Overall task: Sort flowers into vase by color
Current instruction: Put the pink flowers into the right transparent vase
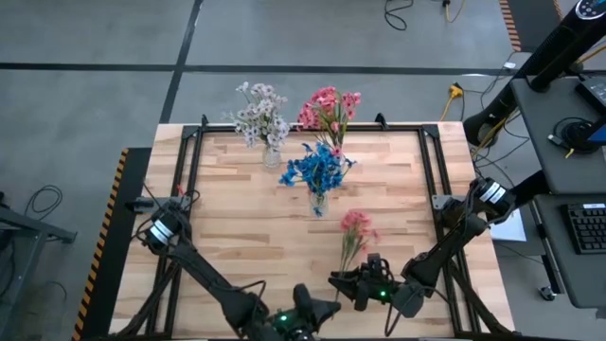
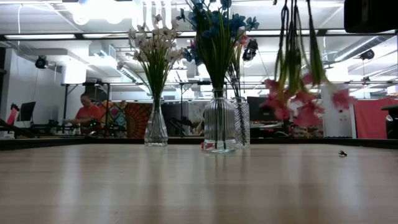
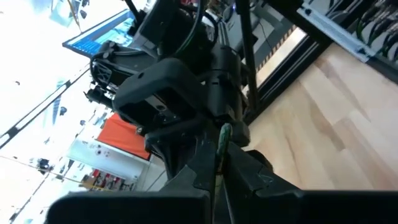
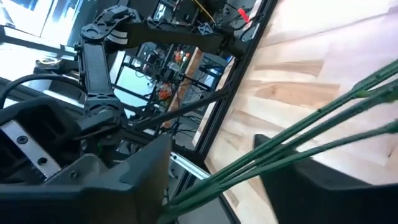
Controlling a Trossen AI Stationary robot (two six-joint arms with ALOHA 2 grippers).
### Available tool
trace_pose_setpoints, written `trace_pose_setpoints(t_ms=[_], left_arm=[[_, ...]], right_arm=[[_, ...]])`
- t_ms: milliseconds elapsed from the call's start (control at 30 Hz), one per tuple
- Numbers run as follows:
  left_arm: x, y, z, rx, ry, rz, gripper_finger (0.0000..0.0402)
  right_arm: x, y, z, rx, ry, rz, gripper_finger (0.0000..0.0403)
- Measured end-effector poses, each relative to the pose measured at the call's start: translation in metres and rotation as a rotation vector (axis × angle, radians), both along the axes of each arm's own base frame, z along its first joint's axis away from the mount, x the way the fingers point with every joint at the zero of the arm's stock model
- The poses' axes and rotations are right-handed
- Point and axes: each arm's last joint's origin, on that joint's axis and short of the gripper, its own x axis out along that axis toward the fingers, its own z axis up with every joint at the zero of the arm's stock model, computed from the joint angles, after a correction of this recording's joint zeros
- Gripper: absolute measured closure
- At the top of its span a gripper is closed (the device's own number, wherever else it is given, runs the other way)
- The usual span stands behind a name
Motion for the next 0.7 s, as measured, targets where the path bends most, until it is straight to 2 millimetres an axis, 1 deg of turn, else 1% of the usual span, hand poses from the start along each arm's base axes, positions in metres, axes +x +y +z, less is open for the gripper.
trace_pose_setpoints(t_ms=[133, 233, 333, 367, 500, 567, 700], left_arm=[[-0.001, -0.002, -0.002, -0.040, -0.006, -0.008, 0.0399], [0.000, -0.003, -0.002, -0.072, -0.007, -0.044, 0.0386], [0.000, -0.003, -0.004, -0.099, -0.005, -0.060, 0.0371], [0.001, -0.003, -0.004, -0.115, -0.006, -0.066, 0.0366], [0.001, -0.004, -0.002, -0.222, -0.019, -0.124, 0.0335], [-0.001, -0.003, 0.003, -0.273, -0.026, -0.135, 0.0314], [-0.006, 0.001, 0.016, -0.352, -0.032, -0.138, 0.0264]], right_arm=[[0.000, 0.000, 0.000, 0.021, -0.004, 0.016, 0.0258], [0.000, 0.000, 0.002, 0.025, -0.010, 0.015, 0.0326], [0.000, 0.000, 0.003, 0.022, -0.013, 0.016, 0.0377], [0.000, 0.000, 0.003, 0.014, -0.012, 0.017, 0.0384], [-0.001, 0.000, 0.006, -0.039, 0.001, 0.032, 0.0385], [-0.001, 0.000, 0.009, -0.089, 0.007, 0.041, 0.0385], [-0.005, -0.004, 0.023, -0.217, 0.019, 0.071, 0.0385]])
